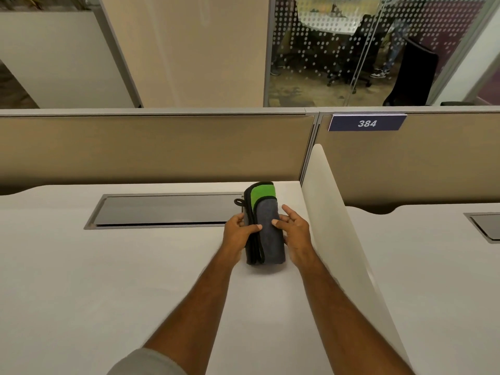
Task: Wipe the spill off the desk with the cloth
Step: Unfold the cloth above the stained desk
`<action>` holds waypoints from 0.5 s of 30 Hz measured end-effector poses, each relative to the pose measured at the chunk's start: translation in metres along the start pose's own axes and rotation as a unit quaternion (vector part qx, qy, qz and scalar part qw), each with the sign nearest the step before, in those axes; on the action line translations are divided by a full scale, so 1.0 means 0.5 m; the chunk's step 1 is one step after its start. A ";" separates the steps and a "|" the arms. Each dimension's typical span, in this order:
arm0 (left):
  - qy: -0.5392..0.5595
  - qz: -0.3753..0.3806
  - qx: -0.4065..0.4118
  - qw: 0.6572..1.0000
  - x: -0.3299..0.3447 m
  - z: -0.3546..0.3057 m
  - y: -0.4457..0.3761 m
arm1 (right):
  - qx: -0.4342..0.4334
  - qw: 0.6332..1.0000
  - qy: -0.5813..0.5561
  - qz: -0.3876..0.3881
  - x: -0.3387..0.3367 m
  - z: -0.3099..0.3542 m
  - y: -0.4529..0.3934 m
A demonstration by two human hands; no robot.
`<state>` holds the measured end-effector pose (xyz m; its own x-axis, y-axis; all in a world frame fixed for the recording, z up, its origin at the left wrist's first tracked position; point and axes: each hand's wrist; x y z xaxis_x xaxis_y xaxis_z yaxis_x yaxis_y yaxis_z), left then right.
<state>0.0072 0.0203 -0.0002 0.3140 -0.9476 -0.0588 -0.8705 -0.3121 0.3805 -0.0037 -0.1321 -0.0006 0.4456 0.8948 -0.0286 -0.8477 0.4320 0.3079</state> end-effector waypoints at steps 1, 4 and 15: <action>0.012 0.007 0.014 1.000 -0.016 -0.003 0.010 | 0.023 0.999 -0.031 0.016 -0.003 0.003 0.012; 0.048 0.029 0.034 0.998 -0.064 -0.011 0.045 | 0.074 0.991 -0.094 0.061 -0.014 0.008 0.058; 0.038 0.093 0.071 0.992 -0.257 -0.015 0.225 | 0.048 0.988 -0.049 0.137 -0.039 0.014 0.312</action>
<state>-0.1283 0.1075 0.0573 0.1653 -0.9835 0.0733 -0.9592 -0.1431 0.2438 -0.1426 -0.0827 0.0544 0.2329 0.9595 0.1583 -0.9115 0.1586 0.3795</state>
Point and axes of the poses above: each hand's wrist, its own y-axis away from the middle knuckle, its own x-axis out of the palm, z = x × y, and after that the axes turned 14 degrees about -z, right-handed
